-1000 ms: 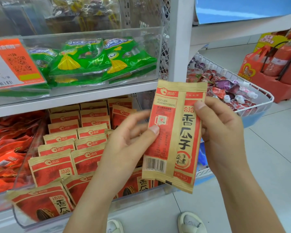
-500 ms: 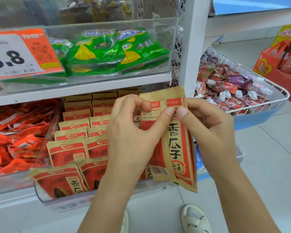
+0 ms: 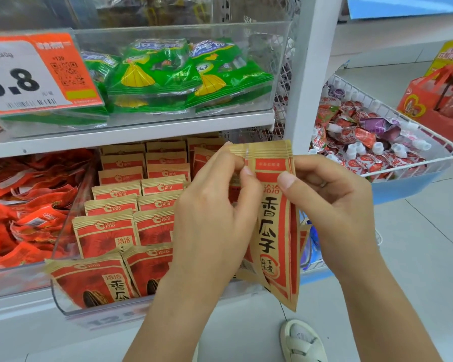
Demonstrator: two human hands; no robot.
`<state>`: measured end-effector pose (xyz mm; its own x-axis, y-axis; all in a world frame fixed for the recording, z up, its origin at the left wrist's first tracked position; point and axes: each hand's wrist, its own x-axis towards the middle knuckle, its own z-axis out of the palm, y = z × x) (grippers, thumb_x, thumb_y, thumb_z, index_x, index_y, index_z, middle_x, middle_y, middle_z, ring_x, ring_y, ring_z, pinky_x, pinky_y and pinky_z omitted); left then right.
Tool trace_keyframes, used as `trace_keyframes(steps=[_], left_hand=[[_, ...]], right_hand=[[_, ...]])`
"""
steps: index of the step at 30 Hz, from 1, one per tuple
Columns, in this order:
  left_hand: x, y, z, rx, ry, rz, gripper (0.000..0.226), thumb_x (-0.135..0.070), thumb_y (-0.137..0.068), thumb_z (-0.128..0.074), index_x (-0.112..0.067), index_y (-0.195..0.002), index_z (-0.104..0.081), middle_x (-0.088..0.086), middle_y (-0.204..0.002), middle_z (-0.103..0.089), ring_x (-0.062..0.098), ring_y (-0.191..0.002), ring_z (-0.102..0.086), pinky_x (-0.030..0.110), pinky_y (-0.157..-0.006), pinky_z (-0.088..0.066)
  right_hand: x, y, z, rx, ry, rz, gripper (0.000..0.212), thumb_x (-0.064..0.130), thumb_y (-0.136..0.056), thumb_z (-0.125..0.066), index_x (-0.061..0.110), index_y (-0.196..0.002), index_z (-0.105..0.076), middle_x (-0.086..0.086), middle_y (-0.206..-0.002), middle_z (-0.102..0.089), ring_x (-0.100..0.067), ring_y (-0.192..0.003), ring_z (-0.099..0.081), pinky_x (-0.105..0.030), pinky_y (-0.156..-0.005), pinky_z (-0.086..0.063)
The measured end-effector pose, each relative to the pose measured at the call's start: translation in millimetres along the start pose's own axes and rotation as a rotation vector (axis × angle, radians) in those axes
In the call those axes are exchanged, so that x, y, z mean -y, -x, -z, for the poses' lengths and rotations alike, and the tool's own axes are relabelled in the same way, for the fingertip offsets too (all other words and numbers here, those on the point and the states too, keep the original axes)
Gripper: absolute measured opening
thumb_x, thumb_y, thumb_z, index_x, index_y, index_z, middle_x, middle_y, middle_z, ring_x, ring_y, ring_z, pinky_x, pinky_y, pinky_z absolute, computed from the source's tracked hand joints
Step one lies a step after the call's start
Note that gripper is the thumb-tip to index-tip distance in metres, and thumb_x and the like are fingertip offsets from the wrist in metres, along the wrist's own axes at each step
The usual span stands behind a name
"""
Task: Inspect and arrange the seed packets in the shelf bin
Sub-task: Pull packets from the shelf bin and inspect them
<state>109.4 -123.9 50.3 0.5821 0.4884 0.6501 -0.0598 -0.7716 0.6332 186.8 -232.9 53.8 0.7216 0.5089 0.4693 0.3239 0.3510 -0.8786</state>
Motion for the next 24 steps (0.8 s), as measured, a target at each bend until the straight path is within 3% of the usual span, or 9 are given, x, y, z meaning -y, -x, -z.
trace_keyframes(steps=[4,9,13,17,22,24], left_hand=[[3,-1,-1,0.014,0.122,0.079,0.017,-0.02,-0.095,-0.051,-0.014,-0.083,-0.061,-0.007,-0.085,-0.065,0.012,-0.08,-0.064,0.042,-0.066,-0.053],[5,0,-4,0.0,0.184,0.126,0.018,-0.024,-0.095,-0.055,-0.015,-0.083,-0.065,-0.019,-0.092,-0.063,-0.003,-0.095,-0.062,0.04,-0.077,-0.056],[5,-1,-3,0.082,0.263,0.186,0.011,-0.036,-0.092,-0.062,-0.028,-0.099,-0.06,-0.016,-0.102,-0.066,0.005,-0.098,-0.067,0.034,-0.081,-0.057],[0,0,-3,0.224,0.512,0.328,0.047,-0.042,-0.085,-0.067,-0.046,-0.124,-0.042,-0.021,-0.121,-0.063,0.0,-0.098,-0.068,0.02,-0.077,-0.056],[5,-1,-1,0.451,0.556,0.41,0.061,-0.047,-0.078,-0.072,-0.038,-0.132,-0.046,-0.016,-0.111,-0.07,0.008,-0.092,-0.071,0.031,-0.075,-0.059],[7,0,-2,0.503,0.587,0.426,0.061,-0.04,-0.077,-0.071,-0.035,-0.133,-0.046,-0.012,-0.109,-0.072,0.011,-0.091,-0.072,0.033,-0.077,-0.059]], right_hand=[[-1,-1,-1,-0.032,0.036,-0.003,0.017,0.014,-0.084,-0.064,0.028,-0.088,-0.074,0.011,-0.079,-0.074,-0.007,-0.074,-0.069,-0.019,-0.07,-0.053],[-1,-2,-1,-0.065,0.061,-0.018,0.018,0.014,-0.085,-0.06,0.026,-0.089,-0.072,0.011,-0.078,-0.074,-0.008,-0.074,-0.069,-0.021,-0.07,-0.055],[-1,-3,0,-0.149,0.055,-0.017,0.018,0.012,-0.085,-0.062,0.026,-0.092,-0.072,0.007,-0.082,-0.075,-0.012,-0.077,-0.07,-0.025,-0.072,-0.057],[-2,-7,10,-0.304,-0.044,-0.075,0.018,0.004,-0.091,-0.063,0.019,-0.092,-0.072,0.005,-0.078,-0.075,-0.008,-0.071,-0.069,-0.021,-0.065,-0.055],[-6,-8,23,-0.497,-0.093,-0.117,0.016,0.011,-0.093,-0.063,0.022,-0.095,-0.075,-0.001,-0.085,-0.073,-0.016,-0.075,-0.065,-0.03,-0.069,-0.056],[-6,-7,26,-0.508,-0.103,-0.131,0.016,0.012,-0.094,-0.061,0.021,-0.098,-0.074,0.0,-0.086,-0.073,-0.015,-0.075,-0.066,-0.029,-0.068,-0.056]])
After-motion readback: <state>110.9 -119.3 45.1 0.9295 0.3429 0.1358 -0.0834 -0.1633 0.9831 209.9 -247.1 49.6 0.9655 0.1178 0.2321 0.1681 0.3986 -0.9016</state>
